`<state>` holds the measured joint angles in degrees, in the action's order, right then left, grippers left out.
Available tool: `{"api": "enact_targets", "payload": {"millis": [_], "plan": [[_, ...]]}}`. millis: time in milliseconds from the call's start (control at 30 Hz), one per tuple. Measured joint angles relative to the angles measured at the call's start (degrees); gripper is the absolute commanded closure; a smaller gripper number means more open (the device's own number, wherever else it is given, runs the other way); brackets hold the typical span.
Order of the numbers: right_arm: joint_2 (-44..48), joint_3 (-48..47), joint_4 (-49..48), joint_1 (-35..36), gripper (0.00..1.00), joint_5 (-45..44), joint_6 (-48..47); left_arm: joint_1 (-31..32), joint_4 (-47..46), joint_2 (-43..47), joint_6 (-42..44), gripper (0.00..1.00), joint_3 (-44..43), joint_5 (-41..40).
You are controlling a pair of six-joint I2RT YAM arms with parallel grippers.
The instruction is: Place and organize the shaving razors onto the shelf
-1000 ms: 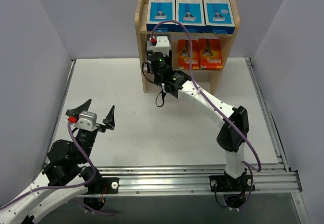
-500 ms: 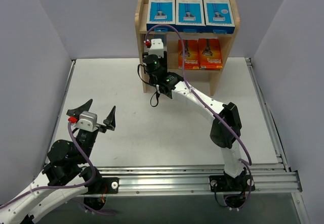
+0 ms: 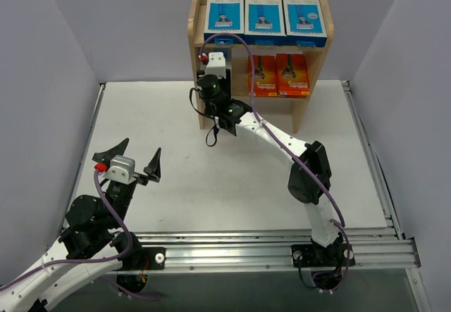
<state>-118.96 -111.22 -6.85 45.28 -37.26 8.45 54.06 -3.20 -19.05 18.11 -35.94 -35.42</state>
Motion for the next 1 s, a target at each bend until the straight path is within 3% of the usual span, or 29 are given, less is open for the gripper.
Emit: {"api": "enact_targets", "payload": {"millis": [667,1000], "plan": [[-1.9,-2.0,0.6,-1.5,0.97,0.3,0.5,0.3,0.0,0.3,0.0,0.06,0.0,0.2],[-3.6,-3.7,0.6,-1.5,0.84,0.6,0.5,0.3,0.0,0.6,0.0,0.06,0.0,0.1]]}}
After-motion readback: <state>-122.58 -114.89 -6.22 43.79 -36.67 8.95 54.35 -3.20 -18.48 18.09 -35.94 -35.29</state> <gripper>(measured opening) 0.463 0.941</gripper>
